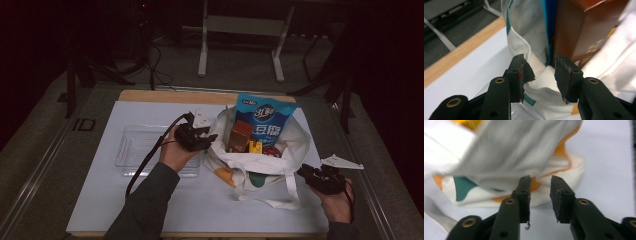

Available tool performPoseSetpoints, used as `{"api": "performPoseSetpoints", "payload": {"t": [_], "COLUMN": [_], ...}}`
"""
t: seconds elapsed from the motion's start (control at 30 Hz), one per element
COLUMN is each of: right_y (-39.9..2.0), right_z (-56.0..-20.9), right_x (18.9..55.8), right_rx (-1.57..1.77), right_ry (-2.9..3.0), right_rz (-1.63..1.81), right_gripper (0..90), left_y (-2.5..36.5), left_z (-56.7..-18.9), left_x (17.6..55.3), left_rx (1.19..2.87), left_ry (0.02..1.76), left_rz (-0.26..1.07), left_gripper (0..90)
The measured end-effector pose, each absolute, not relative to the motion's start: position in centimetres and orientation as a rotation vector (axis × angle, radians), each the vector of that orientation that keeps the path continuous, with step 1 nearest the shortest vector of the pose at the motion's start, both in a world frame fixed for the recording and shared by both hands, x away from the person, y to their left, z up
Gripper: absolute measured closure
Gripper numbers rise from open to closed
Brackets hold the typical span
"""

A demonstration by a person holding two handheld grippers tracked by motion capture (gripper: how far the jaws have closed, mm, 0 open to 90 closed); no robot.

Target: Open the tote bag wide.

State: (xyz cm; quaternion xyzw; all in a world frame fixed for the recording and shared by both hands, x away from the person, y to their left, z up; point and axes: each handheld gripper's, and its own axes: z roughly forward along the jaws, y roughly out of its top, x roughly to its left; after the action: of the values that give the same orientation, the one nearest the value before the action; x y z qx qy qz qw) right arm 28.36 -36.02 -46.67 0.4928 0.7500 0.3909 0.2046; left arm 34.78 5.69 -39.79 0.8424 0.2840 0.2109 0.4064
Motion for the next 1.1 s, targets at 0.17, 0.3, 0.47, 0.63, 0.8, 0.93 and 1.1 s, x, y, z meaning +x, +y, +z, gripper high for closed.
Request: {"api": "performPoseSetpoints", "payload": {"t": [0.17,0.3,0.47,0.63,0.8,0.93,1.1], "right_y": [-37.1,-37.4,-36.8,-36.2,-35.4,-35.1,-35.0], "right_z": [-44.2,-42.3,-40.6,-40.2,-40.4,-40.7,-41.0], "right_x": [27.9,27.8,28.1,29.1,30.4,31.1,31.4], "right_rx": [1.379,1.354,1.315,1.315,1.327,1.334,1.348], "right_ry": [1.993,1.936,1.904,1.895,1.906,1.913,1.909], "right_rz": [1.152,1.223,1.266,1.293,1.264,1.237,1.217], "right_gripper": [63.1,61.5,55.3,49.3,48.4,53.1,55.7], "left_y": [5.2,4.0,2.1,0.2,-0.7,-1.7,-2.6], "left_z": [-39.0,-39.1,-39.7,-41.1,-42.1,-43.2,-44.2], "left_x": [33.5,32.7,32.0,31.9,32.4,32.8,33.2], "left_rx": [2.112,2.128,2.182,2.238,2.258,2.298,2.314], "left_ry": [0.645,0.584,0.501,0.44,0.438,0.432,0.461], "left_rz": [0.497,0.446,0.402,0.366,0.325,0.297,0.313], "left_gripper": [62.1,61.4,57.2,48.3,47.3,50.4,55.6]}}
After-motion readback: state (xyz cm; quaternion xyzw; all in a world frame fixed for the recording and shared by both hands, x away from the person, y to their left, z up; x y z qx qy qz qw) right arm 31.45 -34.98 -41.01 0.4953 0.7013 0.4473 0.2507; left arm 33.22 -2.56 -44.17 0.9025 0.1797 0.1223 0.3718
